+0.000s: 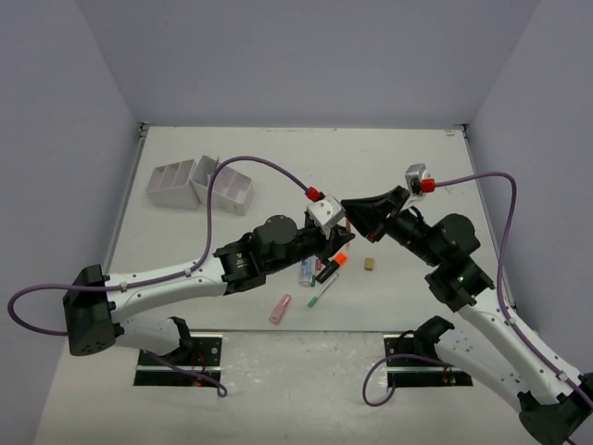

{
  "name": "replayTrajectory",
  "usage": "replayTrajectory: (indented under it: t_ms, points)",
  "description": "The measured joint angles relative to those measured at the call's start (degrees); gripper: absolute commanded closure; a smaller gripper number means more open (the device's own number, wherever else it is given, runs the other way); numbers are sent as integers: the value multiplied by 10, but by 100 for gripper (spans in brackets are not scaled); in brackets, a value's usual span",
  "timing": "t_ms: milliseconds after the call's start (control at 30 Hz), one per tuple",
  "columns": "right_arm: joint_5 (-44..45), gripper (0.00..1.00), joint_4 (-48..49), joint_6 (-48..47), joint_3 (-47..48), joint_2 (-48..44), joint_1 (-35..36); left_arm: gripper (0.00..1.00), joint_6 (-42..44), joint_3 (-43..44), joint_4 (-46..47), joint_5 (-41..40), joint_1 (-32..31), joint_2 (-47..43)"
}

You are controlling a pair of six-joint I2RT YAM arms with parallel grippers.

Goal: Sort the stationery into containers
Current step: Close the pen cap on the pen, then place the pen in the storage box.

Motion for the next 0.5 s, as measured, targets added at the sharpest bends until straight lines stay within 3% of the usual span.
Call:
replayTrajectory:
  t_ms: [67, 100, 300, 500]
  points:
    - [10, 6, -17, 9, 1, 0, 7, 100, 0, 1, 17, -1, 3, 9]
    - [17, 2, -26, 13, 1, 0, 11, 100, 0, 1, 26, -1, 5, 13]
    - [102, 1, -141, 27, 45, 2, -30, 100, -8, 7, 80, -14, 36, 34]
    - [159, 1, -244, 23, 113, -7, -95, 100, -32, 45, 79, -106, 96, 70]
